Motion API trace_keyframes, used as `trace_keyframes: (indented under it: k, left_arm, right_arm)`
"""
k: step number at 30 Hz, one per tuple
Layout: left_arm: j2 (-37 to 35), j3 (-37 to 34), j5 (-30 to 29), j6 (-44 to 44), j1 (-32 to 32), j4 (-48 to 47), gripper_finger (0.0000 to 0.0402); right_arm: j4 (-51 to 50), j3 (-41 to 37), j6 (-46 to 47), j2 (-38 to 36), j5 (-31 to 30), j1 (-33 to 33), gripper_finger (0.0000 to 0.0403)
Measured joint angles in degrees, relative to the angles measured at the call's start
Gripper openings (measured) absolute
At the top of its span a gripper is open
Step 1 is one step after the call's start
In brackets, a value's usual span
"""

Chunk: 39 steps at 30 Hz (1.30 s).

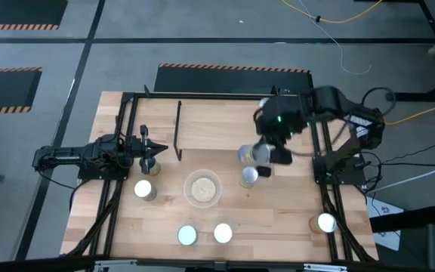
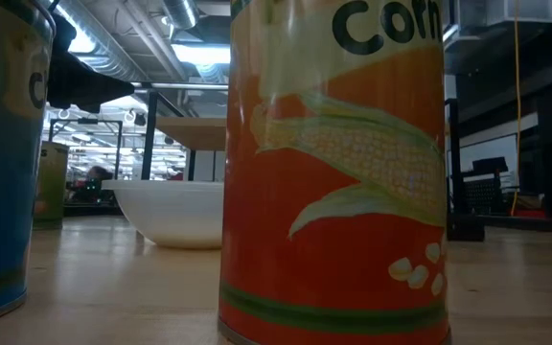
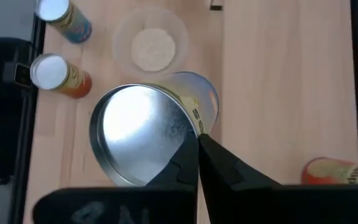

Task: Pick and place cans onto a shelf
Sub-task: Put the canned peaches on the shelf

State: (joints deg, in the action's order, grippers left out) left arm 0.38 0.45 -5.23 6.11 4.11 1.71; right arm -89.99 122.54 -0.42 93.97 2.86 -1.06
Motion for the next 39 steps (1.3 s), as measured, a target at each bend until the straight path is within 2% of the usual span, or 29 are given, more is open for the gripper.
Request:
trace_keyframes:
  k: [8,17,25,29,39]
  left_arm:
    - [0.0,0.0,0.0,0.0,0.0,0.0,0.0]
    - [0.0,0.0,0.0,0.0,0.0,0.0,0.0]
    - [0.0,0.0,0.0,0.0,0.0,0.0,0.0]
    - [0.0,0.0,0.0,0.0,0.0,0.0,0.0]
    - [0.0,0.0,0.0,0.0,0.0,0.0,0.0]
  right_arm:
    - [-0.1,-3.8,-6.5,-0.2,11.9,14.1,0.0009]
    - [-0.1,-11.0,-9.1,-3.9,11.3,24.6,0.0009]
    - [-0.1,-19.6,-10.8,-4.1,13.6,27.0,0.0009]
    - [0.0,-22.4,-12.1,-4.1,12.6,26.9,0.0009]
    - [0.0,-23.4,-12.0,-4.1,11.8,27.0,0.0009]
